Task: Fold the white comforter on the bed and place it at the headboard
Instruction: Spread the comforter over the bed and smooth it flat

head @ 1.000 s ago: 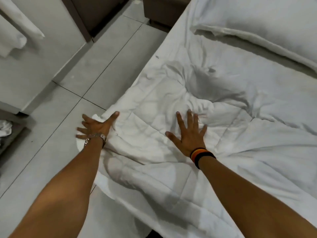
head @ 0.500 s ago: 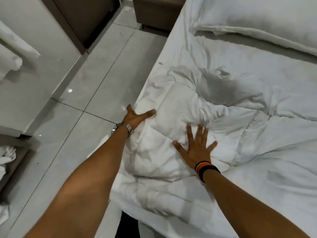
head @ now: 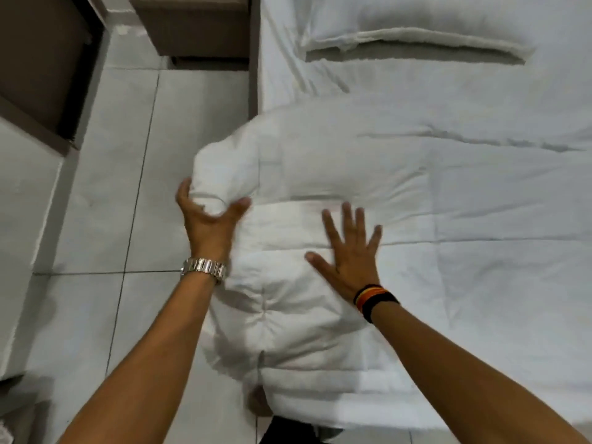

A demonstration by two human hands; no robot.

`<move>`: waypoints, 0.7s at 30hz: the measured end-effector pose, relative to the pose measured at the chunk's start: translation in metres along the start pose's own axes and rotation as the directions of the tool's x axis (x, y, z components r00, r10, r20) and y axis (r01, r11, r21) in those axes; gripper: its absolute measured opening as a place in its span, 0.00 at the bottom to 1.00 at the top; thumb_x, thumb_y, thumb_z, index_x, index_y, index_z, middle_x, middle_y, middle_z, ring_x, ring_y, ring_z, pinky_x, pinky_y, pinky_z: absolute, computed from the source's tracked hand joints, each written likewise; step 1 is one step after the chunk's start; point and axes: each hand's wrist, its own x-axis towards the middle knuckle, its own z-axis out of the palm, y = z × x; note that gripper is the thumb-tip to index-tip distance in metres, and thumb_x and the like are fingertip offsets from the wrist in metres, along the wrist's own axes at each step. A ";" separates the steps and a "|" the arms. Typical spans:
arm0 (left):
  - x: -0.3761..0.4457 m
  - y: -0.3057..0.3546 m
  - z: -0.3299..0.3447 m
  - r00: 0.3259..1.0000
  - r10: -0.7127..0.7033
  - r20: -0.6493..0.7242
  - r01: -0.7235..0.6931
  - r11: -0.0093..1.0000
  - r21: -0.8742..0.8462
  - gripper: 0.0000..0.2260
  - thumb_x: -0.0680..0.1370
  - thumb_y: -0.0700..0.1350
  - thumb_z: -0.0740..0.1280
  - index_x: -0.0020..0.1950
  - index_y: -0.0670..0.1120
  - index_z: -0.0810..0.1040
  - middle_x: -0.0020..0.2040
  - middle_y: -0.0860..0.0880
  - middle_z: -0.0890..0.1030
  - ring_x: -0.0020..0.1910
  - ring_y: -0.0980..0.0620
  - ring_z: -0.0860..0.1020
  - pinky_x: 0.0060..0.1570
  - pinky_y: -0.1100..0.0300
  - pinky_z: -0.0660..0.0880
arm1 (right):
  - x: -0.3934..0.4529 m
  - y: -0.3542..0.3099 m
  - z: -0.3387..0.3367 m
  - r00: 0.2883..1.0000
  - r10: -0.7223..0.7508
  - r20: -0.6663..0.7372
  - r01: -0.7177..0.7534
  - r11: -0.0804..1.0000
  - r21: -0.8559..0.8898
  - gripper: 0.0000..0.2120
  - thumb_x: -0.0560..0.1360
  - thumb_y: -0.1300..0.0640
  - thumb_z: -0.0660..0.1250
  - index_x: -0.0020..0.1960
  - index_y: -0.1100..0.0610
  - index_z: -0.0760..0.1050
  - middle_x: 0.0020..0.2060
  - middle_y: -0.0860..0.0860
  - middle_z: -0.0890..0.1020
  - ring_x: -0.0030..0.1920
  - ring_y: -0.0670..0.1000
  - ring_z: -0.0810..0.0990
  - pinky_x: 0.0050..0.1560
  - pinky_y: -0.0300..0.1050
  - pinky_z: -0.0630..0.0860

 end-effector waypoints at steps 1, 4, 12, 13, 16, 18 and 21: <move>-0.007 -0.005 -0.013 0.995 -0.094 0.034 0.091 0.994 0.068 0.51 0.66 0.45 0.85 0.80 0.45 0.58 0.69 0.48 0.71 0.69 0.47 0.74 0.60 0.69 0.69 | -0.005 -0.005 0.009 0.994 0.023 0.102 -0.020 0.999 -0.029 0.44 0.74 0.20 0.42 0.84 0.39 0.36 0.83 0.50 0.31 0.82 0.58 0.31 0.76 0.73 0.33; -0.009 -0.019 -0.027 0.920 -0.360 0.154 0.329 0.924 0.196 0.56 0.72 0.49 0.81 0.85 0.49 0.41 0.79 0.40 0.66 0.76 0.42 0.68 0.70 0.56 0.66 | -0.011 -0.008 0.025 0.936 0.113 0.332 -0.103 0.993 -0.048 0.44 0.73 0.19 0.40 0.83 0.37 0.35 0.82 0.49 0.30 0.82 0.58 0.31 0.76 0.75 0.34; 0.074 0.009 0.039 0.929 -0.165 0.332 -0.010 0.884 0.467 0.54 0.72 0.68 0.73 0.85 0.48 0.46 0.82 0.43 0.64 0.78 0.41 0.66 0.76 0.46 0.63 | 0.029 -0.019 -0.013 0.942 0.299 0.153 -0.323 0.930 0.174 0.41 0.78 0.24 0.48 0.84 0.38 0.38 0.84 0.50 0.35 0.83 0.54 0.33 0.78 0.71 0.34; 0.097 0.013 0.057 0.929 -0.099 0.356 -0.101 0.859 0.503 0.53 0.72 0.69 0.72 0.85 0.48 0.48 0.81 0.43 0.66 0.78 0.41 0.67 0.76 0.46 0.63 | 0.043 -0.021 -0.011 0.938 0.325 0.122 -0.344 0.919 0.194 0.41 0.78 0.24 0.48 0.84 0.39 0.39 0.84 0.50 0.35 0.83 0.54 0.33 0.78 0.71 0.35; 0.162 0.023 0.116 0.834 -0.010 0.552 -0.301 0.830 0.470 0.52 0.72 0.70 0.72 0.85 0.48 0.50 0.79 0.43 0.68 0.77 0.42 0.69 0.74 0.51 0.66 | 0.091 -0.029 0.001 0.919 0.390 0.052 -0.392 0.893 0.220 0.41 0.78 0.25 0.48 0.84 0.39 0.38 0.84 0.50 0.33 0.83 0.55 0.32 0.78 0.71 0.34; 0.204 0.027 0.162 0.702 -0.035 0.711 -0.345 0.856 0.384 0.56 0.69 0.68 0.76 0.85 0.50 0.47 0.81 0.46 0.66 0.78 0.46 0.67 0.73 0.58 0.64 | 0.122 -0.037 0.018 0.868 0.496 0.021 -0.487 0.843 0.228 0.41 0.78 0.24 0.47 0.84 0.39 0.36 0.83 0.50 0.33 0.83 0.56 0.32 0.78 0.71 0.34; 0.247 0.038 0.212 0.449 -0.142 0.882 -0.366 0.872 0.327 0.65 0.63 0.64 0.82 0.84 0.56 0.39 0.81 0.53 0.64 0.78 0.54 0.66 0.69 0.64 0.63 | 0.151 -0.053 0.042 0.790 0.612 -0.025 -0.598 0.780 0.184 0.41 0.76 0.23 0.40 0.83 0.39 0.32 0.84 0.52 0.34 0.83 0.57 0.32 0.77 0.73 0.35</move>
